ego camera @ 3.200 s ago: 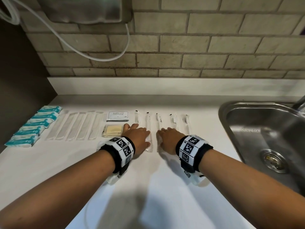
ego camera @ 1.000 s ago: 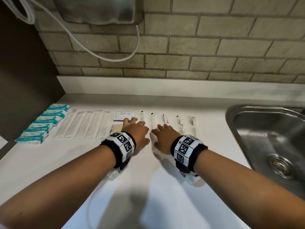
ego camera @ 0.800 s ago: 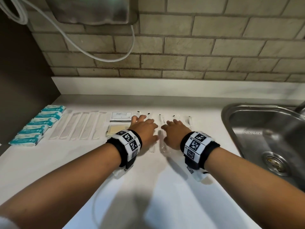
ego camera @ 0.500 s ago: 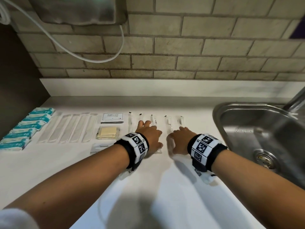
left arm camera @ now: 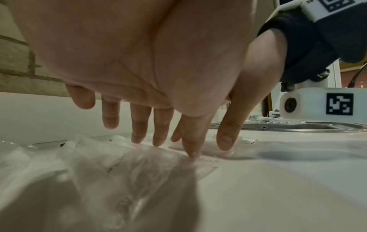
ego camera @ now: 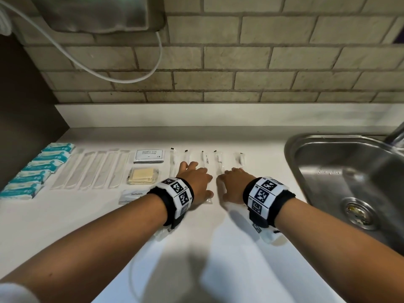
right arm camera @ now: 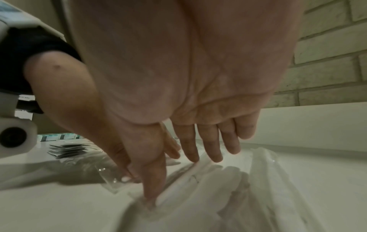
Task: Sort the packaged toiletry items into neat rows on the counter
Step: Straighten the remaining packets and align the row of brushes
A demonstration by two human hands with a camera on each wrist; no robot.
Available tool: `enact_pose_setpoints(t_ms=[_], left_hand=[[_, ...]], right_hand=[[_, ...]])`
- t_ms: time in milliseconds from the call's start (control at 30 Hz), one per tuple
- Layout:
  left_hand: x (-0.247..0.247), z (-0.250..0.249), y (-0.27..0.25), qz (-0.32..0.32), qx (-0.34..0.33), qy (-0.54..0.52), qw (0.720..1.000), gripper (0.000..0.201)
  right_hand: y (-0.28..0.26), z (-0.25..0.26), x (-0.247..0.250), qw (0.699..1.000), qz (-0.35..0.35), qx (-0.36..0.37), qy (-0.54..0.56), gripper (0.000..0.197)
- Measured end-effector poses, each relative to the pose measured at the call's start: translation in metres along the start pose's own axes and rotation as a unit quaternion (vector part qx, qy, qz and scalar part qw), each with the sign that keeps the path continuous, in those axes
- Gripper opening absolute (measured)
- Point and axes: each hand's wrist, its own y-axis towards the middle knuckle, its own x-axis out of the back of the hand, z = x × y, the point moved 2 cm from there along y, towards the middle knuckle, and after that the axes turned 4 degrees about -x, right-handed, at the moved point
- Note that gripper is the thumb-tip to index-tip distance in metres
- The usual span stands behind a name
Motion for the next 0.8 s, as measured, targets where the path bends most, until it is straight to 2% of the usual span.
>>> enact_pose_setpoints(t_ms=[533,800], left_hand=[[0.0017,0.0024,0.0017,-0.002,0.001,-0.002,1.0,0.048],[0.0015,0.0013,-0.0007,-0.004,-0.006,-0.003,1.0,0.051]], right_hand=[[0.0024,0.0006,0.0014,1.0,0.013,-0.007,-0.011,0.044],[-0.0001,0.0044,0.004,1.0,-0.002,-0.003,-0.022,0.041]])
